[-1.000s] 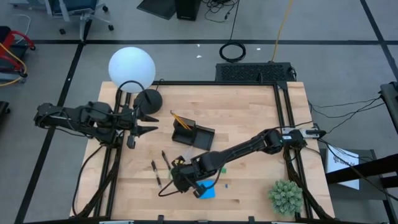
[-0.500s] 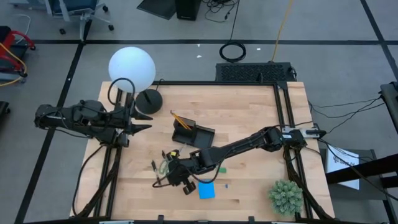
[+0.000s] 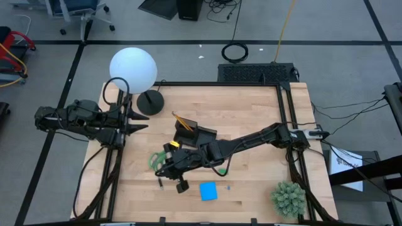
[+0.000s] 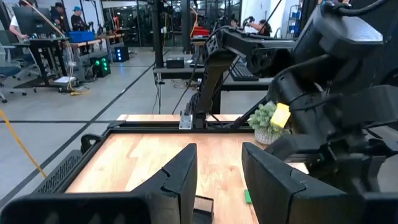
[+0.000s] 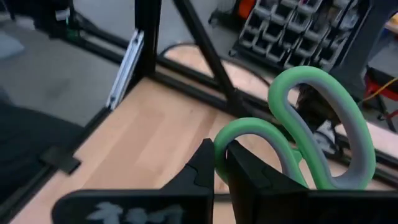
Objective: Pick and place office supplies into organizer
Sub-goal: Put the green scissors into the black desk organizer
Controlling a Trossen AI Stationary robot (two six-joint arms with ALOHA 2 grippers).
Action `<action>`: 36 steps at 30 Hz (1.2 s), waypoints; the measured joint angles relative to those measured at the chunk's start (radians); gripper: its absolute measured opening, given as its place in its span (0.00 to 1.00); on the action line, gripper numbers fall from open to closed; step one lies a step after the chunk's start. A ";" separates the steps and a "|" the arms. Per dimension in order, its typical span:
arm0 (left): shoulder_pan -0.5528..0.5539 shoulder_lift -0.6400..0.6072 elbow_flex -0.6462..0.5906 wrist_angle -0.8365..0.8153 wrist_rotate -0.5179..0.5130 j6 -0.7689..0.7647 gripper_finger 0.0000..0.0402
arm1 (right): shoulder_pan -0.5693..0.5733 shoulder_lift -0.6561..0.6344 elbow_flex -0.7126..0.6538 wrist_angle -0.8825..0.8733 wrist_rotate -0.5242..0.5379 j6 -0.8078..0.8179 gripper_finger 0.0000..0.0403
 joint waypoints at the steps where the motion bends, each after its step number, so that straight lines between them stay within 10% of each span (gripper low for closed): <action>1: 0.000 0.000 0.000 0.001 0.000 0.000 0.32 | -0.003 0.000 0.000 0.008 0.001 0.001 0.02; 17: 0.000 0.000 0.000 -0.005 0.000 0.008 0.32 | -0.051 -0.024 -0.093 0.250 0.005 0.064 0.02; 31: 0.000 -0.005 0.000 0.001 0.000 0.012 0.32 | -0.099 -0.519 -1.002 1.129 0.053 0.189 0.02; 36: 0.000 -0.005 0.000 0.011 -0.008 0.017 0.32 | -0.135 -0.579 -1.127 1.271 0.043 0.229 0.02</action>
